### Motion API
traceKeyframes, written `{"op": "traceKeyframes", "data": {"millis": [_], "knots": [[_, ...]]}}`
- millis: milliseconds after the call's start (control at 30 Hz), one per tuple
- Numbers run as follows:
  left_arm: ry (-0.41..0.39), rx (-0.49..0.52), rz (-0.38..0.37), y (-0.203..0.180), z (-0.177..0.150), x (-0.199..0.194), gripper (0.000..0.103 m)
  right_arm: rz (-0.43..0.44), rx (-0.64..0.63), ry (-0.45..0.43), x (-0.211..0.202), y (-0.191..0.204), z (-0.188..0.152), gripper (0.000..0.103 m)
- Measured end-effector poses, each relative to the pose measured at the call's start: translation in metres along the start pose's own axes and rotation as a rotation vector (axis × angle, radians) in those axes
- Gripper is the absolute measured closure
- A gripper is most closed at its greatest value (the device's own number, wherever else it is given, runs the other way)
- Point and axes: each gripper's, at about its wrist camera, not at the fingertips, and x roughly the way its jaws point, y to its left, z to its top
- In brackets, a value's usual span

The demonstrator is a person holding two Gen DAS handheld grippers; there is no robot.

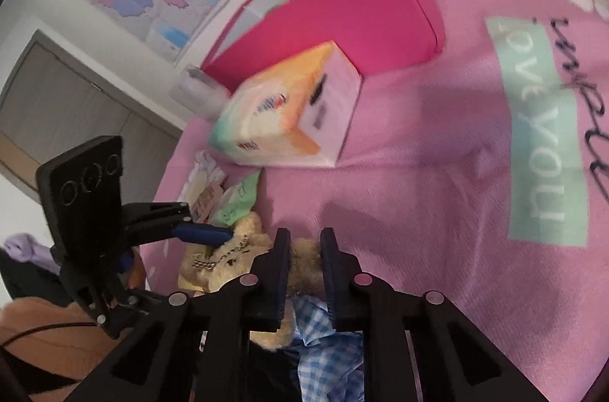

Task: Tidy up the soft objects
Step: 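Move the right gripper down to the beige teddy bear, then grasp the beige teddy bear with the right gripper and lift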

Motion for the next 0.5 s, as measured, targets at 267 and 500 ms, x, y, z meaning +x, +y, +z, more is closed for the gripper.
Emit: {"op": "traceKeyframes", "data": {"millis": [267, 500], "knots": [[-0.008, -0.012, 0.007, -0.001, 0.008, 0.007, 0.030, 0.005, -0.028, -0.106, -0.023, 0.006, 0.012, 0.089], [-0.002, -0.038, -0.018, 0.001, 0.019, 0.017, 0.030, -0.072, -0.034, -0.182, -0.031, -0.002, 0.029, 0.089]]}}
